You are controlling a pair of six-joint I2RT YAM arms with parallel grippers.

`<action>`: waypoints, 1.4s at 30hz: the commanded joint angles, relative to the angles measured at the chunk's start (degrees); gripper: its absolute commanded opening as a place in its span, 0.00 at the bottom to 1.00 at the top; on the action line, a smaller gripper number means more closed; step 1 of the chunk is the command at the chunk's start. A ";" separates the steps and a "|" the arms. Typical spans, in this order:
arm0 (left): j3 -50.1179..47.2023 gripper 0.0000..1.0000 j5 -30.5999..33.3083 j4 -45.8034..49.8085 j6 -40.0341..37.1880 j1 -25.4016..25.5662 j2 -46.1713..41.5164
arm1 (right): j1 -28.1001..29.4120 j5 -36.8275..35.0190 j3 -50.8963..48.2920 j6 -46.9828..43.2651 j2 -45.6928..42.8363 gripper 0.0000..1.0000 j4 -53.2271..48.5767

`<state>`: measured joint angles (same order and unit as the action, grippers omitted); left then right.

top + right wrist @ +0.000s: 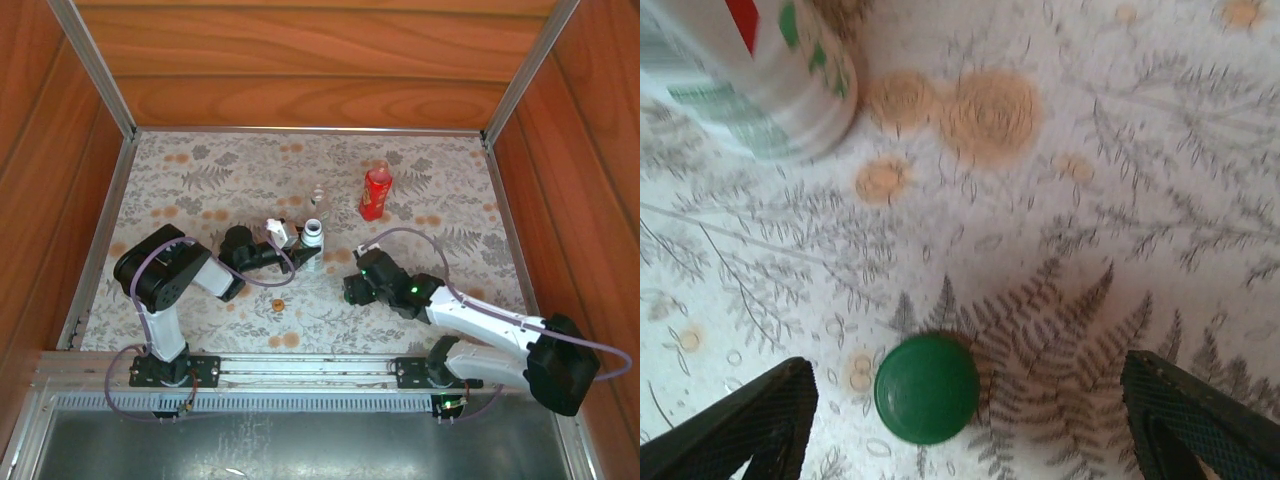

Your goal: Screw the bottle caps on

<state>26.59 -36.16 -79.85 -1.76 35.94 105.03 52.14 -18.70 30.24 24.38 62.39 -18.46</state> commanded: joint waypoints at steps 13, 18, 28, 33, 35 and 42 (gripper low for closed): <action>-0.85 0.56 0.64 -1.27 -1.56 0.30 0.44 | 4.81 -4.33 2.00 6.84 9.54 0.68 0.28; -0.75 0.56 0.61 -1.27 -1.53 0.23 0.70 | 4.75 -3.85 3.81 8.40 13.97 0.63 0.65; -0.44 0.56 0.49 -1.27 -1.54 0.24 1.22 | 4.89 -2.12 3.95 7.96 17.24 0.57 3.20; -0.40 0.56 0.44 -1.27 -1.47 0.29 1.22 | 4.88 -1.82 3.68 8.58 18.05 0.54 3.24; -0.35 0.56 0.40 -1.27 -1.46 0.28 1.23 | 4.86 -1.51 3.23 8.57 17.85 0.53 3.58; -0.39 0.56 0.36 -1.27 -1.49 0.23 1.23 | 4.89 -0.90 2.98 8.49 18.11 0.49 3.78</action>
<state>26.30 -35.77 -80.29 -2.74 35.94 105.06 56.62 -19.90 33.41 31.92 80.25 -14.72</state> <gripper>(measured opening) 0.566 0.490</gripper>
